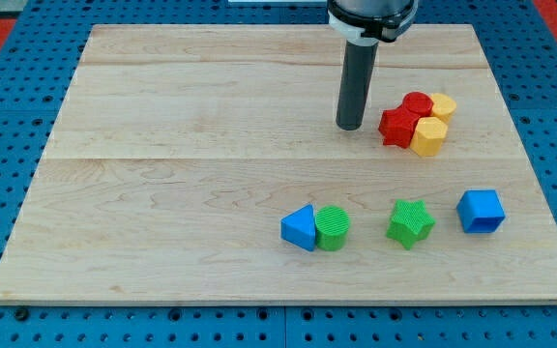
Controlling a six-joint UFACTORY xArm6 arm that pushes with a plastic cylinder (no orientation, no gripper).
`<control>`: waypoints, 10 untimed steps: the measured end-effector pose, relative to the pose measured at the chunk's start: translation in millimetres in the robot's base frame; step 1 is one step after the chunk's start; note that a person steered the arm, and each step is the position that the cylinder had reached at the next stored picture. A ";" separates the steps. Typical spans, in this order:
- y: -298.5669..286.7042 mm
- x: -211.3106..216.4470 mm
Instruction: Slightly move the yellow hexagon towards the right center
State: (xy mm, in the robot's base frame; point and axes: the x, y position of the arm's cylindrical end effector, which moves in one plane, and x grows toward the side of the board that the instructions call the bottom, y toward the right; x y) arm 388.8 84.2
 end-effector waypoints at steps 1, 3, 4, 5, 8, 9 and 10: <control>-3.4 0.3; -12.6 34.5; 40.4 38.0; 64.5 37.0; 175.0 90.0; 169.7 140.7; 144.2 154.0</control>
